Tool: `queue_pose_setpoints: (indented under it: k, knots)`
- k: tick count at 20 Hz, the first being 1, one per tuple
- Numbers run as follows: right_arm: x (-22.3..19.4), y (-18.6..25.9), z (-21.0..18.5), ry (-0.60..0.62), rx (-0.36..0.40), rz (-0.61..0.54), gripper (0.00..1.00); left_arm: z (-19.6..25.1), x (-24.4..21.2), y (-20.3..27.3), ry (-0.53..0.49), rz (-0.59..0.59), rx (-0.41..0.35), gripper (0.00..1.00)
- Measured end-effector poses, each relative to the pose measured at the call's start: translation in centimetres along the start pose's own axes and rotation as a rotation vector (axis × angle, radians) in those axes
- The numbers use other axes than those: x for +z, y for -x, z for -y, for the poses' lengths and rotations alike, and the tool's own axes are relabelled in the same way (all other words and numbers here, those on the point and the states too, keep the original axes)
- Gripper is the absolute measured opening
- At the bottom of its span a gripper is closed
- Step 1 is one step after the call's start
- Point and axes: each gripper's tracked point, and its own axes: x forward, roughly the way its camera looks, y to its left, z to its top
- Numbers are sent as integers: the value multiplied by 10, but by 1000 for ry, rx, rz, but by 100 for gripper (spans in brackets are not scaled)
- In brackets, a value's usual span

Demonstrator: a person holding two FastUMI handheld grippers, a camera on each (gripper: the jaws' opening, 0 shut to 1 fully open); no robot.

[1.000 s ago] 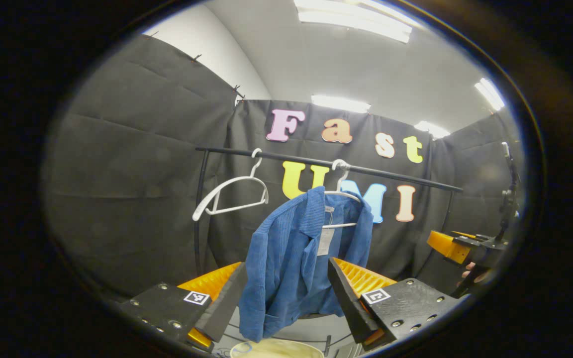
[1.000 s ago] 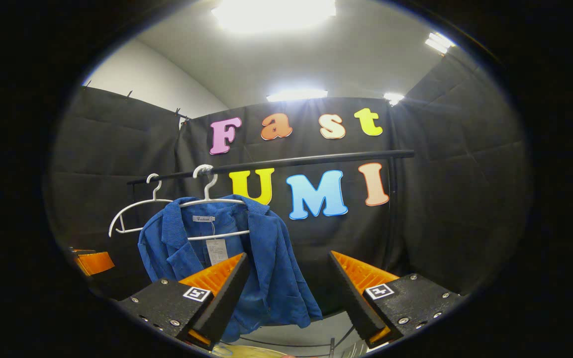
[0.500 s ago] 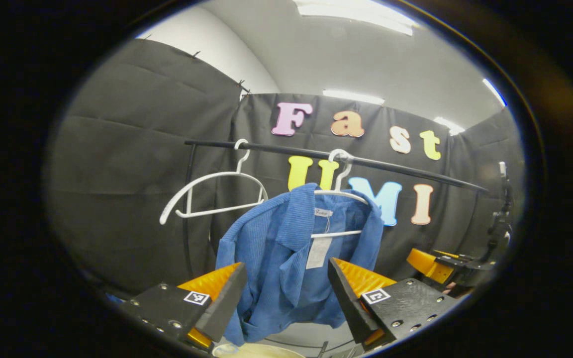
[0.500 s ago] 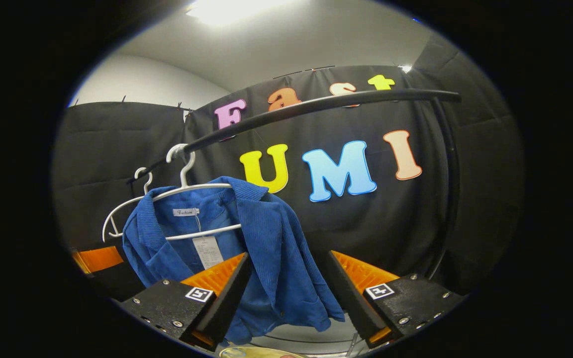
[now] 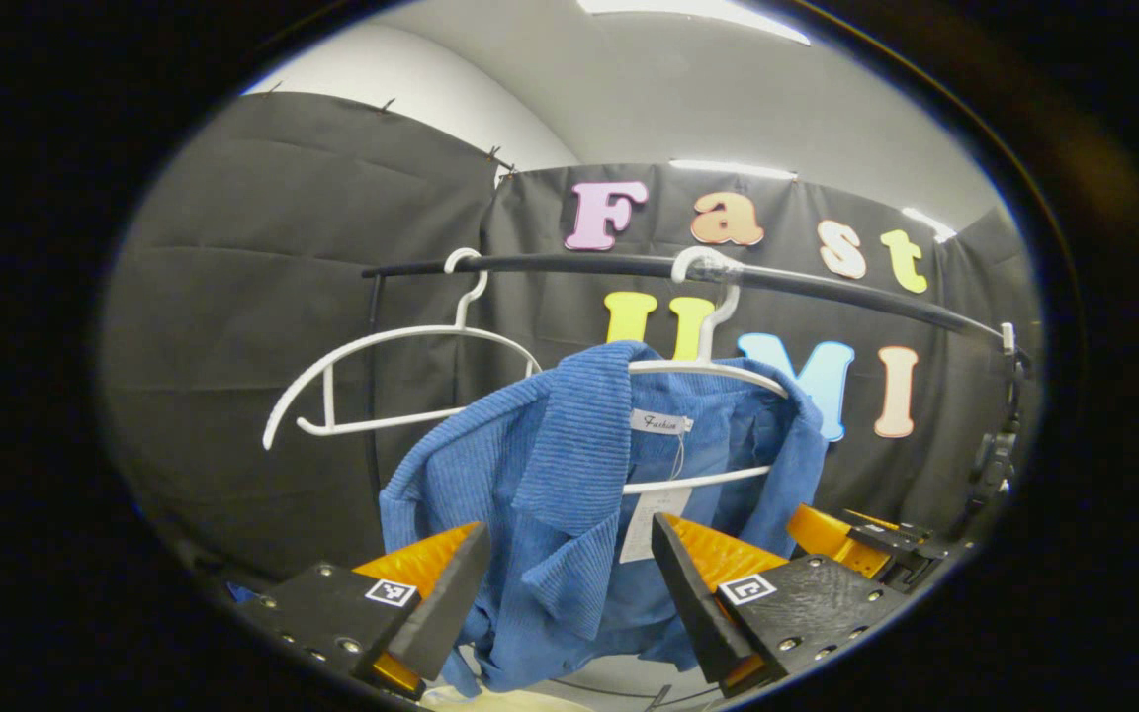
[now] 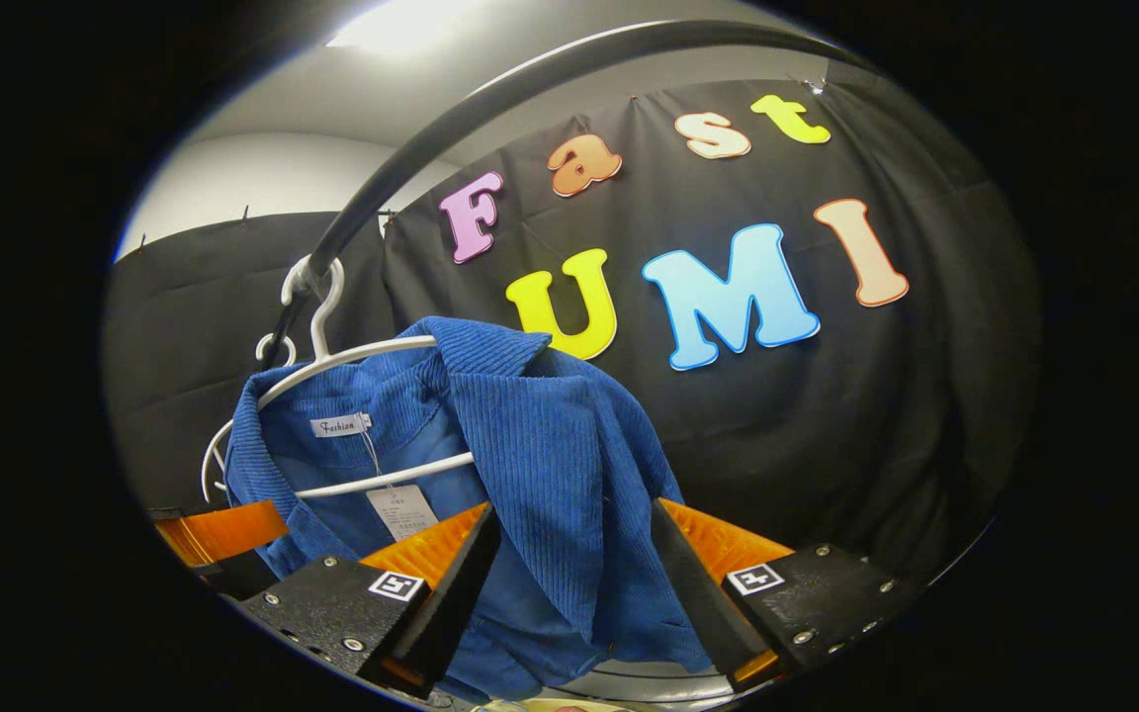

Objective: Grasp the clothes on the hanger with both hands and then place them into the laundry hamper below.

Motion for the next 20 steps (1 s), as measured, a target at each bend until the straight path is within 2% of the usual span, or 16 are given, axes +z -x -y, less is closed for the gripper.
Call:
queue_pose_setpoints:
  k: [5, 6, 7, 11, 16, 20]
  knots:
    - [-5, -30, -6, -16, 33, -15, 95, 1, -6, -31, -35, -5, 98, 96]
    - [-5, -34, -7, -16, 39, -16, 91, 0, -8, -34, -41, -6, 118, 95]
    - [-5, -38, -10, -17, 49, -18, 95, -2, -9, -37, -47, -8, 138, 95]
    - [-9, -45, -16, -10, 64, -30, 95, -6, -17, -45, -50, -12, 199, 94]
    - [-16, -36, -26, 5, 117, -60, 95, -2, -20, -41, -48, -1, 200, 94]
    - [-26, -39, -25, 34, 113, -83, 95, -3, -18, -45, -61, 12, 206, 94]
